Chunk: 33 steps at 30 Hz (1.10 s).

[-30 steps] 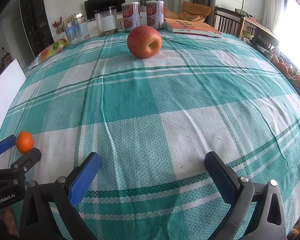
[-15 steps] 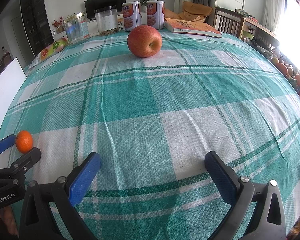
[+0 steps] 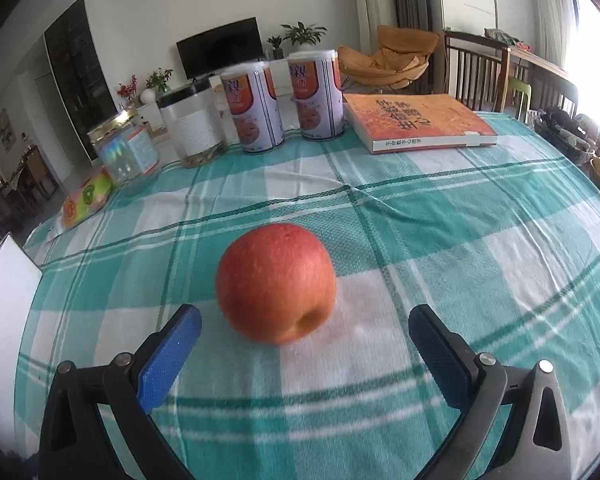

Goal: Organize fruits

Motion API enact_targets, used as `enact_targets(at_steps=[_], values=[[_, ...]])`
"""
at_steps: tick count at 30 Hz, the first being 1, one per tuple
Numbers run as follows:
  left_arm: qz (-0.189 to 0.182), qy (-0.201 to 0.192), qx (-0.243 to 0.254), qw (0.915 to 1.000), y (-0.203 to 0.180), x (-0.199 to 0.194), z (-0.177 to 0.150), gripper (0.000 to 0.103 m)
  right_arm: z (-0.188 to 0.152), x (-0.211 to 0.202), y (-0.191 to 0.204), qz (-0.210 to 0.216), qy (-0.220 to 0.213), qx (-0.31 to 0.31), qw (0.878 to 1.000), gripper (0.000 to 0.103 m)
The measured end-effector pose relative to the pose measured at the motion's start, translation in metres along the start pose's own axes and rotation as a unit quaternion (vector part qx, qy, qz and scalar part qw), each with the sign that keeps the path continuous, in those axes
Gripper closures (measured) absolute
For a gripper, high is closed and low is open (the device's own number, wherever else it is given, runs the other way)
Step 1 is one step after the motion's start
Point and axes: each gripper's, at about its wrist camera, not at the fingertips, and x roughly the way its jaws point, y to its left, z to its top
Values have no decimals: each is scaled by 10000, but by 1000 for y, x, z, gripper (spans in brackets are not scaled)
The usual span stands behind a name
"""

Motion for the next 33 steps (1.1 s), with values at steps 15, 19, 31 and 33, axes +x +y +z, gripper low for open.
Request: enact_targets(at_steps=[15, 19, 31, 33], values=[[-193, -13, -33, 9998, 3, -1, 0, 6, -12, 8, -15, 1465, 815, 1014, 9806, 34], [-826, 66, -54, 9965, 7, -7, 0, 8, -44, -34, -23, 2075, 832, 1206, 9672, 34], [-1516, -79, -663, 9862, 31, -96, -13, 71, -100, -130, 49, 2797, 987, 644, 9528, 34], [-1742, -238, -877, 9805, 52, -145, -22, 71, -100, -150, 96, 3157, 1017, 225, 9431, 34]])
